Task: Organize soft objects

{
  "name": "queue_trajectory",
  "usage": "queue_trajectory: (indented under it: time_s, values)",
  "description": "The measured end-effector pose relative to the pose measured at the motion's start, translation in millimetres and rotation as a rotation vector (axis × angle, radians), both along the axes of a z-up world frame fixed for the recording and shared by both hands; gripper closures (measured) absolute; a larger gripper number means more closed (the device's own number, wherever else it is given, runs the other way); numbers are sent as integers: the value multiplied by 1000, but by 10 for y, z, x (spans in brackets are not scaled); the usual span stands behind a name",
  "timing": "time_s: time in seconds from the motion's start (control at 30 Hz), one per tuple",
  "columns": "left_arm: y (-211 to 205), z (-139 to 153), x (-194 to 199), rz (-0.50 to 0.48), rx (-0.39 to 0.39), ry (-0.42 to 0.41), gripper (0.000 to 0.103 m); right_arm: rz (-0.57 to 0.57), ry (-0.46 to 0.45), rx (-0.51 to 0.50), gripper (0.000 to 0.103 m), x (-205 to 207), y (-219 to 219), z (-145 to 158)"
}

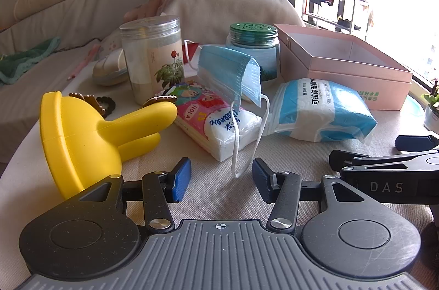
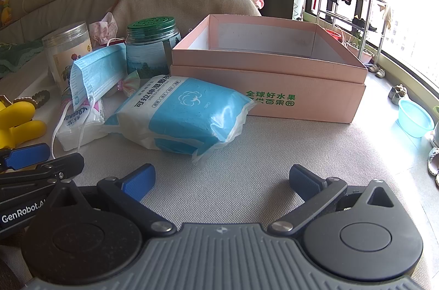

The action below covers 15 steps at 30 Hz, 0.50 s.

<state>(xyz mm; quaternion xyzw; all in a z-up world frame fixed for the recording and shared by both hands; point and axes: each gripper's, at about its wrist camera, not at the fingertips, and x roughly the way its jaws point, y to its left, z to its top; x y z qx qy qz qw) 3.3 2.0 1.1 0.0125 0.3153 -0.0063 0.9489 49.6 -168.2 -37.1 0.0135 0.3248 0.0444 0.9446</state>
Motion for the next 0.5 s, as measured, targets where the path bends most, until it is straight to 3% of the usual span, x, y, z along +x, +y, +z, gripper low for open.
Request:
queue_trajectory:
  time_s: [0.5]
  values:
    - [-9, -17, -3, 0, 4, -1, 47, 0, 0, 0, 0, -1, 2, 1]
